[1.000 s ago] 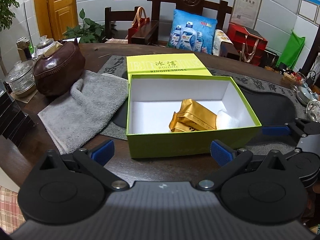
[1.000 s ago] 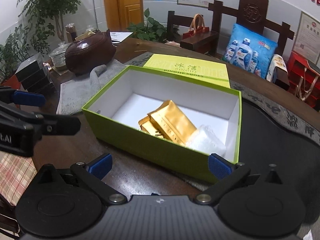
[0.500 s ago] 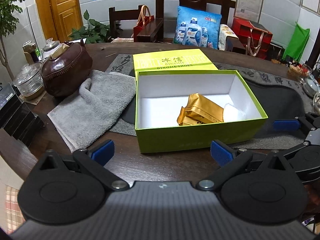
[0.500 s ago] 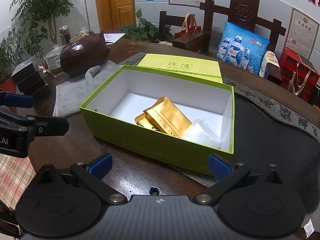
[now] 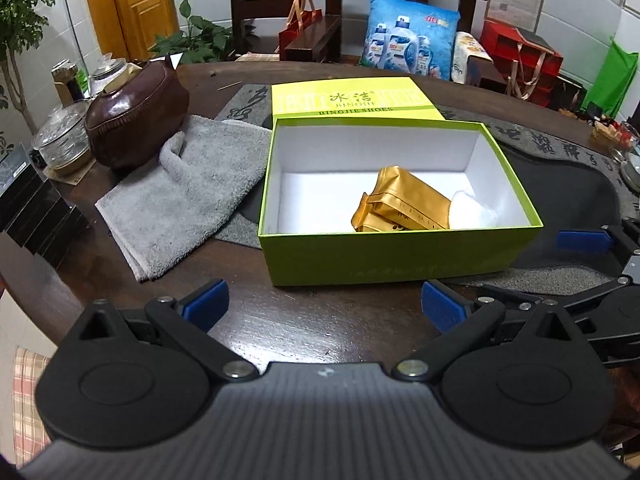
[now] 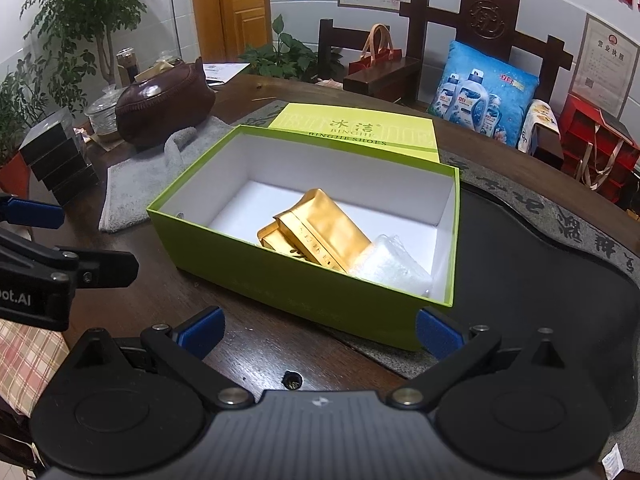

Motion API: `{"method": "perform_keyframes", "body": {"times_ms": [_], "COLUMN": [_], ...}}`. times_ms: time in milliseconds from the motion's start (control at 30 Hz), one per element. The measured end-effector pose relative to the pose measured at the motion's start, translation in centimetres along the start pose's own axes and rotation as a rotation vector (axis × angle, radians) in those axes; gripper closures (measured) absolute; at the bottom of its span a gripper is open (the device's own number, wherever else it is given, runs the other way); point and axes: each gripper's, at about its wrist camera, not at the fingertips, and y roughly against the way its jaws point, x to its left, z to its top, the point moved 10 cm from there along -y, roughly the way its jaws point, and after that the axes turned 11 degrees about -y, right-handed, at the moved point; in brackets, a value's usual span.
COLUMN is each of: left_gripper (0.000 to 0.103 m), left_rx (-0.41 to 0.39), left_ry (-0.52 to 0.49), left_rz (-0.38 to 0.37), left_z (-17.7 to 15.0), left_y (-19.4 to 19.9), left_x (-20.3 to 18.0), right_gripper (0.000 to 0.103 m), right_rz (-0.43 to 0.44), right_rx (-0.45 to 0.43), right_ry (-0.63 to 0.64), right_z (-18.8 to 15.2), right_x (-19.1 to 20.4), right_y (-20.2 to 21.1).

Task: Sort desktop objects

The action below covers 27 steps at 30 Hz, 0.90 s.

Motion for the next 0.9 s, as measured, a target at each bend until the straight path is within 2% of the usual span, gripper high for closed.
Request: {"method": "perform_keyframes", "body": {"times_ms": [333,600,900], "left_gripper": [0.0,0.0,0.0], "left_rx": [0.029,0.02,0.022], "left_ry": [0.051,0.101,0.111], "left_rz": [0.036,0.012,0.024], "left_z": [-0.4,0.1,0.1], "left_y": [-0.2,-0.2,-0.7], "left_x": [-0.8,-2.0,-4.1], "right_gripper": [0.0,0.0,0.0], "right_rz": [0.03,0.049,0.049], "right_rx": [0.0,-0.006,-0.018], "right_ry": [0.016,0.029,0.038], "right_z": [0.0,-0.2,-0.4], "right_x": [-0.8,-1.9,-3.8], "right_y": [-0.1,0.3,0.4]}}
